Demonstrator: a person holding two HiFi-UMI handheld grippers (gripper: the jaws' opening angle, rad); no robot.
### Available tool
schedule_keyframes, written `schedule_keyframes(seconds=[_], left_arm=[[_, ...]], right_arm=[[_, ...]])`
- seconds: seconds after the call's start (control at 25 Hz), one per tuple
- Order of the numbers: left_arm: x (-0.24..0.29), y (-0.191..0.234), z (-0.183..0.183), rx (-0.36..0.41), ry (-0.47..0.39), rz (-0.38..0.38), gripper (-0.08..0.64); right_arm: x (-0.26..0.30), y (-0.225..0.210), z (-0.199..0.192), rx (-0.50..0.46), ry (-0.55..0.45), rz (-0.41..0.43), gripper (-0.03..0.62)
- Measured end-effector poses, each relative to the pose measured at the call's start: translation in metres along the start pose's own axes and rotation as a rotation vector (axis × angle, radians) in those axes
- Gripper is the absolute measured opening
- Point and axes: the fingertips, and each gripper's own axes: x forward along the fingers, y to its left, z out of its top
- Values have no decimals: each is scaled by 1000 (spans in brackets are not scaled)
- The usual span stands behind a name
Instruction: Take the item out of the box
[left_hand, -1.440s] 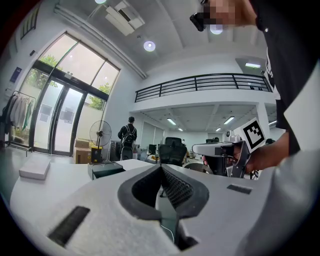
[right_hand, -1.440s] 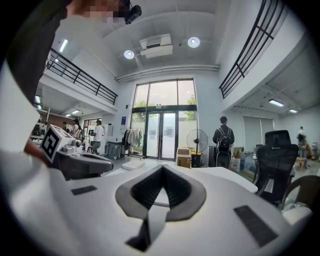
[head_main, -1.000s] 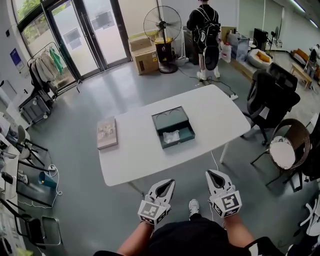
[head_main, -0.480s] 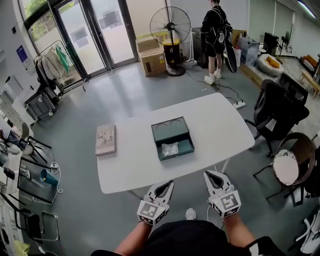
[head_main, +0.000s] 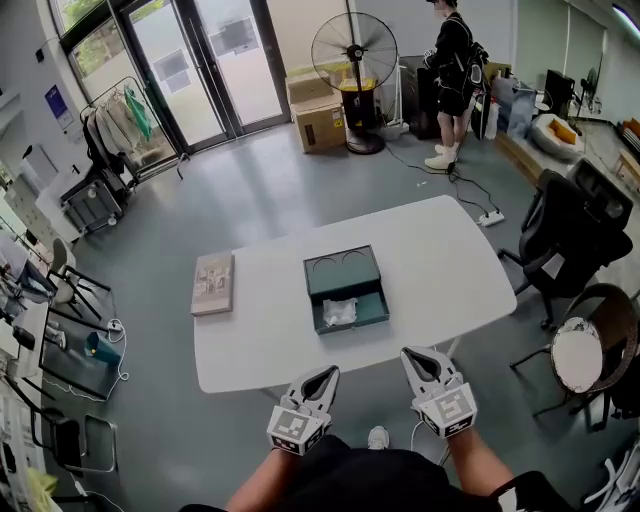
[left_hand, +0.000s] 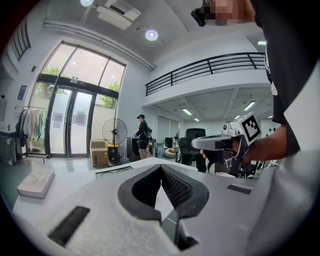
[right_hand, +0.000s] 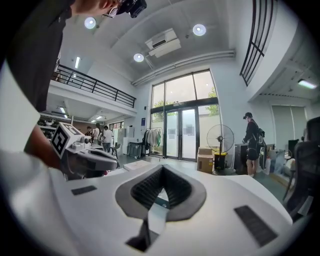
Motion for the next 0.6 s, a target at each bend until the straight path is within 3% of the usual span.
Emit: schedule_keyframes(seconds=[0.32, 0.6], left_arm=[[19, 43, 3, -20, -13, 8, 11], [45, 100, 9, -19, -39, -9, 11]], right_arm=[[53, -7, 7, -18, 10, 36, 6], [118, -12, 25, -58, -10, 11, 6]])
